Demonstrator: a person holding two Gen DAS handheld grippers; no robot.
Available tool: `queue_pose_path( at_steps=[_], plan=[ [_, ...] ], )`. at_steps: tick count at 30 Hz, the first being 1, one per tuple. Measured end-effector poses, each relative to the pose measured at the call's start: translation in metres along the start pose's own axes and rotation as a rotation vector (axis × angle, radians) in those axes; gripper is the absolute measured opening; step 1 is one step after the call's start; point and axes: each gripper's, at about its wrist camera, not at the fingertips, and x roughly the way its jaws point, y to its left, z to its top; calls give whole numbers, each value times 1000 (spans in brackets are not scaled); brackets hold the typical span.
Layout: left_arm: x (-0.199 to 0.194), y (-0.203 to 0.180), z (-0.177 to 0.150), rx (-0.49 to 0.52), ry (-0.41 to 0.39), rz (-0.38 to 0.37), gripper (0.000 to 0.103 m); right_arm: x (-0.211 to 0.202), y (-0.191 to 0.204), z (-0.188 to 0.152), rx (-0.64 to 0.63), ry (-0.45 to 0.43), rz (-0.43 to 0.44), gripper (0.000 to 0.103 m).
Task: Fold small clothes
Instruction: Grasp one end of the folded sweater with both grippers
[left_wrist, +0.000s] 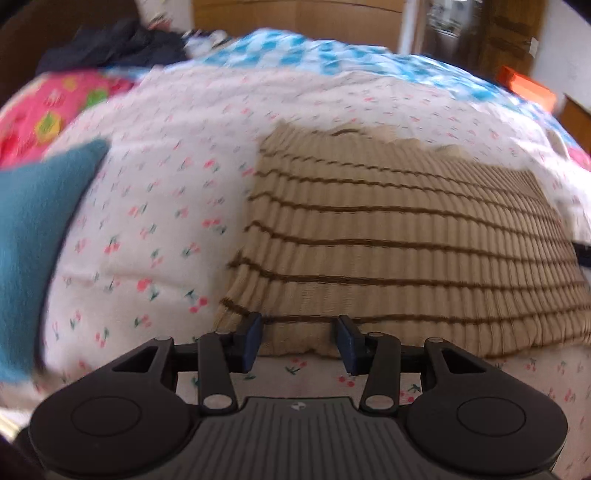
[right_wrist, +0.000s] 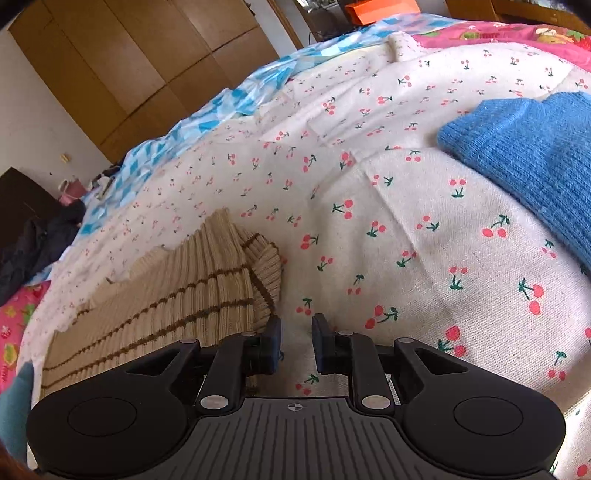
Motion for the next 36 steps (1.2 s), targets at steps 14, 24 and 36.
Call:
queue_pose_path(
  at_steps=[14, 24, 36],
  plan=[
    [-3, 50, -9, -383, 12, -93, 54, -39, 43, 2, -152, -198, -30, 24],
    [1, 53, -12, -431, -4, -210, 57, -1, 218, -18, -402, 167, 292, 36],
    [6, 70, -15, -503, 18, -309, 57, 100, 373, -74, -663, 402, 123, 44]
  ],
)
